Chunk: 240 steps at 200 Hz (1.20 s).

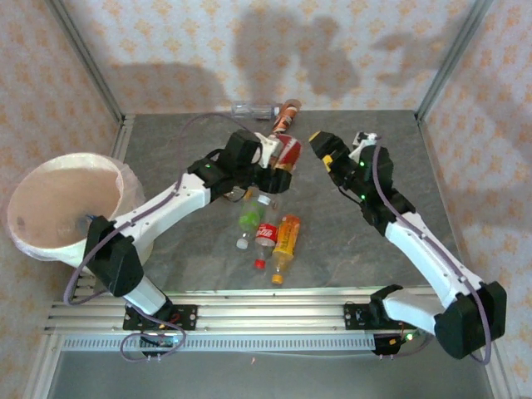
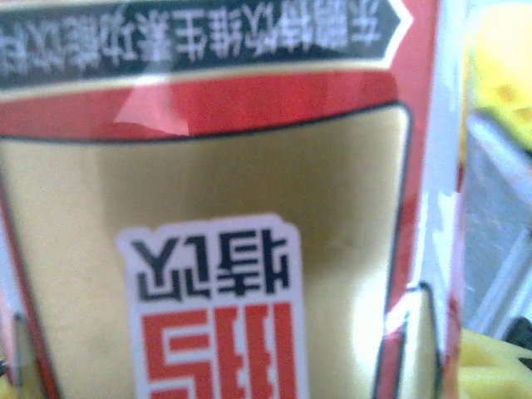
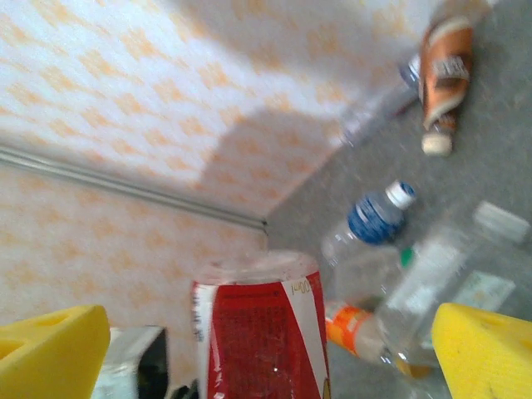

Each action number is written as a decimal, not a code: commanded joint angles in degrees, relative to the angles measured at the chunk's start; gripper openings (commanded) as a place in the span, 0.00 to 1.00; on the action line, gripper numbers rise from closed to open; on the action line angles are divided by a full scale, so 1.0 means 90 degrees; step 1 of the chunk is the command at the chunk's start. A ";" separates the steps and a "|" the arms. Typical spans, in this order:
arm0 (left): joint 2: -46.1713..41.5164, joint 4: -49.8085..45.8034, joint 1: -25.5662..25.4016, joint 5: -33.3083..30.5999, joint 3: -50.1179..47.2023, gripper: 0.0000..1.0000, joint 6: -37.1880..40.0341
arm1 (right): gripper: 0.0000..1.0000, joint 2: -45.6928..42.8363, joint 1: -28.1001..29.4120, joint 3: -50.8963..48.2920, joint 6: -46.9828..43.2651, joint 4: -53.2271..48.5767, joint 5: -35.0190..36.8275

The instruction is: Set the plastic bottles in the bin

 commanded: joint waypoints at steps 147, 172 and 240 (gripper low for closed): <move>-0.3068 -0.2580 0.0467 -0.8979 0.1490 0.50 0.0780 | 0.99 0.0595 -0.0010 0.0601 -0.0658 -0.0659 0.0385; -0.3089 -0.2821 0.1222 -0.9816 0.1581 0.49 0.0883 | 0.99 0.0755 -0.0015 0.0683 -0.0703 -0.0695 0.0286; -0.3669 -0.2895 0.4432 -0.8118 0.0399 0.48 0.0115 | 0.99 0.0864 -0.0010 0.0881 -0.0984 -0.0943 0.0284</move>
